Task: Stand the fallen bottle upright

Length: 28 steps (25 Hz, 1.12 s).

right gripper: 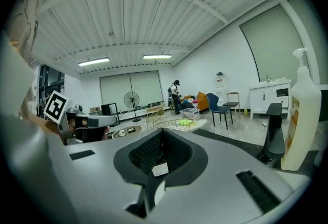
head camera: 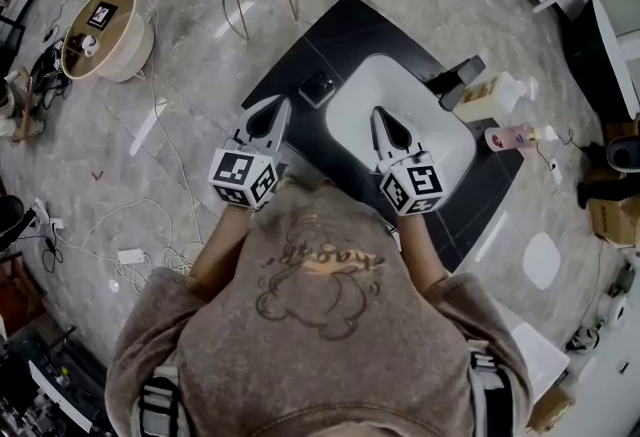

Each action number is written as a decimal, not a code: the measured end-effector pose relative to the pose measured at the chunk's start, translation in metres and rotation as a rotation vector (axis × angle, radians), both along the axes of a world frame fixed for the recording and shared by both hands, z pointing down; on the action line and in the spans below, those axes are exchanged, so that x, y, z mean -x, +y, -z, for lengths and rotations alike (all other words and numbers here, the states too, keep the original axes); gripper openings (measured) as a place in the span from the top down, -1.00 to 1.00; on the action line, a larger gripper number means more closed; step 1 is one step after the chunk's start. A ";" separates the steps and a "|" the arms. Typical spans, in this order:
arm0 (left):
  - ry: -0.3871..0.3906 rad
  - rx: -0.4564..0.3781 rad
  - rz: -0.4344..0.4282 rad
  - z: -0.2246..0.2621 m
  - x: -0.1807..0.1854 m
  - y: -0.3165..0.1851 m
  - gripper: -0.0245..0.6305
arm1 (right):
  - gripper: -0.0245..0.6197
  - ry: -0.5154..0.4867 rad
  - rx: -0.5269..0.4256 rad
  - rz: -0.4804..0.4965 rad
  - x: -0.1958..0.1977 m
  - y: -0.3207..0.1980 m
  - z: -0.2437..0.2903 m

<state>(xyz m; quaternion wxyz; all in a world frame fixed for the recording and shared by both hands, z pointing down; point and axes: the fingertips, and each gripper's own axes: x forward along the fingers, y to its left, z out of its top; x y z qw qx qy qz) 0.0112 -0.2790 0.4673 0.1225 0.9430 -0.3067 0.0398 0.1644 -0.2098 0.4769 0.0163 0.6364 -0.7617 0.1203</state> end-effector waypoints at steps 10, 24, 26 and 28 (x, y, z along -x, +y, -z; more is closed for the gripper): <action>0.000 0.008 0.018 0.000 0.002 0.000 0.87 | 0.92 -0.005 0.003 -0.008 0.004 -0.007 0.000; -0.008 0.018 0.026 -0.004 0.001 0.000 0.87 | 0.92 -0.013 0.012 -0.006 0.003 -0.008 -0.005; -0.007 0.020 0.028 -0.005 0.002 -0.001 0.87 | 0.92 -0.014 0.013 -0.006 0.003 -0.008 -0.005; -0.005 0.023 0.029 -0.005 0.002 -0.001 0.87 | 0.92 -0.012 0.015 -0.005 0.003 -0.008 -0.005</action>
